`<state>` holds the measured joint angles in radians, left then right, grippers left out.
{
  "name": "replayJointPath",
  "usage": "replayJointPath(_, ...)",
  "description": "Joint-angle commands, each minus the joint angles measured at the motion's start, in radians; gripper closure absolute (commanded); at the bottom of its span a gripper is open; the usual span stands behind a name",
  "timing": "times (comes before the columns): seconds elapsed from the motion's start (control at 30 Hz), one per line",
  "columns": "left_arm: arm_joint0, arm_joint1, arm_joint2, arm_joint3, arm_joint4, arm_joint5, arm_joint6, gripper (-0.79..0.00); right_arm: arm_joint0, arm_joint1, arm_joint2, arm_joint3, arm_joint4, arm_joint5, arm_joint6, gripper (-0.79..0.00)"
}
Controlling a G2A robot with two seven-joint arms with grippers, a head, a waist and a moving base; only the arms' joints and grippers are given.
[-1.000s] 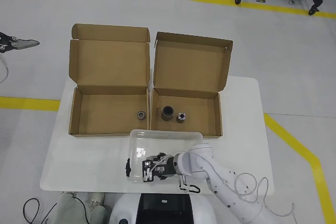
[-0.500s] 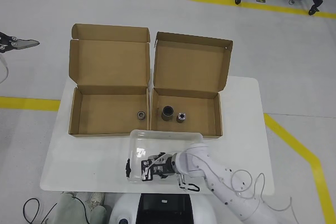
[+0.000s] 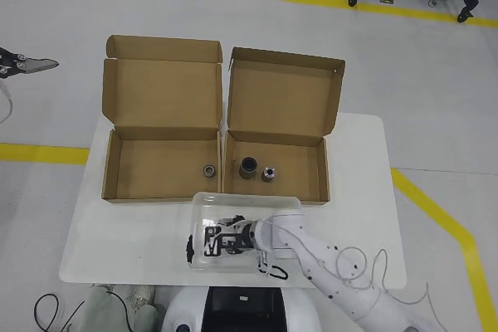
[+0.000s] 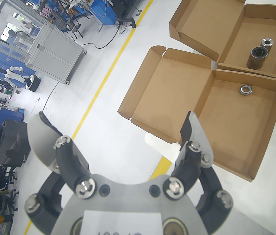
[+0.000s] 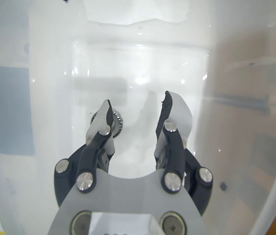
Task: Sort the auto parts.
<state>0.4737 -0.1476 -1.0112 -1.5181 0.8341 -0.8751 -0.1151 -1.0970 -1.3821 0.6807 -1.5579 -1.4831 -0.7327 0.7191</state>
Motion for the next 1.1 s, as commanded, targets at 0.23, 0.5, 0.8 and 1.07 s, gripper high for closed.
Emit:
replayJointPath(0.23, 0.0, 0.0, 0.0, 0.0, 0.0, 0.0, 0.0, -0.785, -0.049, 0.024, 0.017, -0.069, -0.002, -0.074, -0.007, -0.376)
replayJointPath(0.5, 0.0, 0.0, 0.0, 0.0, 0.0, 0.0, 0.0, -0.785, -0.078, 0.04, 0.022, -0.082, 0.002, -0.097, 0.027, -0.376)
replayJointPath(0.8, 0.0, 0.0, 0.0, 0.0, 0.0, 0.0, 0.0, -0.785, -0.071, 0.04, -0.004, -0.077, -0.014, -0.071, 0.079, -0.4)
replayJointPath(1.07, 0.0, 0.0, 0.0, 0.0, 0.0, 0.0, 0.0, -0.785, -0.05, 0.033, -0.037, -0.056, -0.03, -0.043, 0.075, -0.388)
